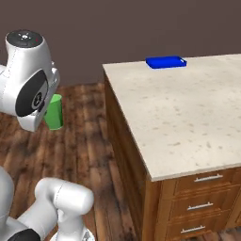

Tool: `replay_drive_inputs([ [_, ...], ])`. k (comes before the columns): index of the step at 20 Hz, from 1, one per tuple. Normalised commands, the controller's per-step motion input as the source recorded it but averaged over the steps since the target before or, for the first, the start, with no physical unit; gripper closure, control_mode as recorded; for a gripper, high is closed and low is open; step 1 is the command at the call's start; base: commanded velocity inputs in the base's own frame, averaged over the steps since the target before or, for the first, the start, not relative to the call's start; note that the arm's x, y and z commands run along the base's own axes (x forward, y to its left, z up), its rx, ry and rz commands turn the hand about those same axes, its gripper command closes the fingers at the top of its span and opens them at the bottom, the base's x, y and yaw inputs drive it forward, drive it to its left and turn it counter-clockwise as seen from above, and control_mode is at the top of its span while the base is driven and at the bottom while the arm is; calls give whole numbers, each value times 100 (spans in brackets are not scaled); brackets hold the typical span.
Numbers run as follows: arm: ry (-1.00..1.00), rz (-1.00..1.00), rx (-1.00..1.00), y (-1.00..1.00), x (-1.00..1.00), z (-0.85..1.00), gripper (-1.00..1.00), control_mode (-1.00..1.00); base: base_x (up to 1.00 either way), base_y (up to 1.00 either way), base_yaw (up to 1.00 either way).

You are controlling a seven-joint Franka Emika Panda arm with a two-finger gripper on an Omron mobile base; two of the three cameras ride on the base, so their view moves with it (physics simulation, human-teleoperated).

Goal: There is a tray on the dining counter. Grab the cup, mug, and pitcher and place them on the tray. The pitcher may be placed next to the tray if it cannot fit the tray.

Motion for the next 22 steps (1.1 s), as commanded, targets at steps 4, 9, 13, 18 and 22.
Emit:
replay_drive_inputs([
  [4,0,0,0,0,0,0,100,100,59,100,-47],
  [9,0,0,0,0,0,0,100,100,99,98,-39],
  [13,0,0,0,0,0,0,100,100,100,88,-33],
  [18,0,0,0,0,0,0,100,100,66,100,-31],
  [22,0,0,0,0,0,0,100,100,56,100,-34],
])
